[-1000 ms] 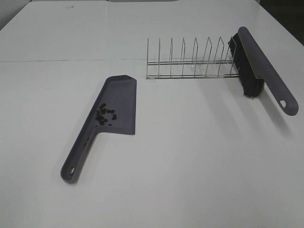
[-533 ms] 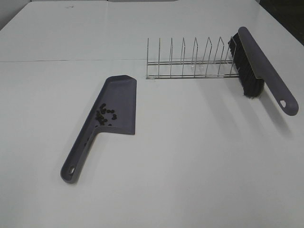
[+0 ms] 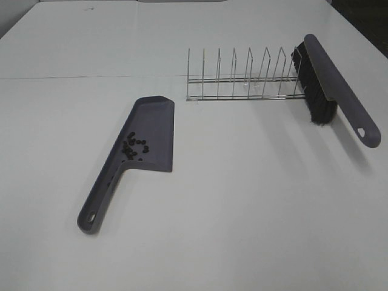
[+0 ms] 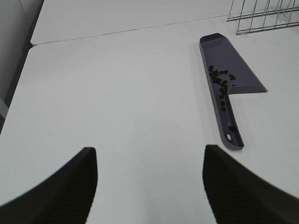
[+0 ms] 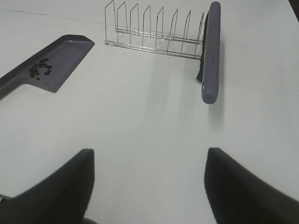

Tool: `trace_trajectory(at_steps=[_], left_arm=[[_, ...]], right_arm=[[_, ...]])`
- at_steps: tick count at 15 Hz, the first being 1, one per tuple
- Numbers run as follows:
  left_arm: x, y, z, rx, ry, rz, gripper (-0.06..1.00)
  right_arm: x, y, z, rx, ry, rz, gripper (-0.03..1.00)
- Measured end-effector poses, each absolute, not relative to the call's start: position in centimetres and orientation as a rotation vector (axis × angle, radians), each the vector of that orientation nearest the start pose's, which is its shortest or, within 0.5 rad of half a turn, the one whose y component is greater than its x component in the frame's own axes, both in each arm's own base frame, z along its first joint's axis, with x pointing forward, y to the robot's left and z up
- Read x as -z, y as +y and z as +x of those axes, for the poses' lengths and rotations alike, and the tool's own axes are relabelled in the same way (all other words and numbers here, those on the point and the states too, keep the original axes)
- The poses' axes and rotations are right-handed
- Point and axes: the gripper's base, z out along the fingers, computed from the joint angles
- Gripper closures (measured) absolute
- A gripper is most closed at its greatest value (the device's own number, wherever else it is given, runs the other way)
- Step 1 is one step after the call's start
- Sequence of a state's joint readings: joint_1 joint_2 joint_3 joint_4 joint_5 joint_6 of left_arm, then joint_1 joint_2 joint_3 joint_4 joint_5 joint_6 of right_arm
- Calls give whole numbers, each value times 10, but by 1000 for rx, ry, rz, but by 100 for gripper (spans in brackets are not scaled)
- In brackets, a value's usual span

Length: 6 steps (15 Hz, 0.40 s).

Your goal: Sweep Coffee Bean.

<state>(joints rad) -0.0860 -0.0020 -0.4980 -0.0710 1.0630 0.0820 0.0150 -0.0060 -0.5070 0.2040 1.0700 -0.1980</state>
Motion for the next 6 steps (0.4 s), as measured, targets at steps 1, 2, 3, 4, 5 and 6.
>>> trace_trajectory(at_steps=[1,2,3,4,5,6], left_arm=[[-277,-5,-6,88,2038,175,35],[-277,-5,-6,88,2038,175,35],[-277,-5,-6,88,2038,175,35],[-277,-5,-6,88,2038,175,35],[-277,-5,-6,88,2038,175,35],[-277,-5,-6,88,2038,175,35]], right_arm=[[-280,16,-8,-132,2013,-228,41],[-280,17,-8,-135,2013,-228,41],[-280,17,-8,-137,2013,-228,41],[-280,17,-8,-137,2013,-228,41],[-280,17,-8,-138,2012,-228,41],[-280,17,-8,-141,2012,-228,41]])
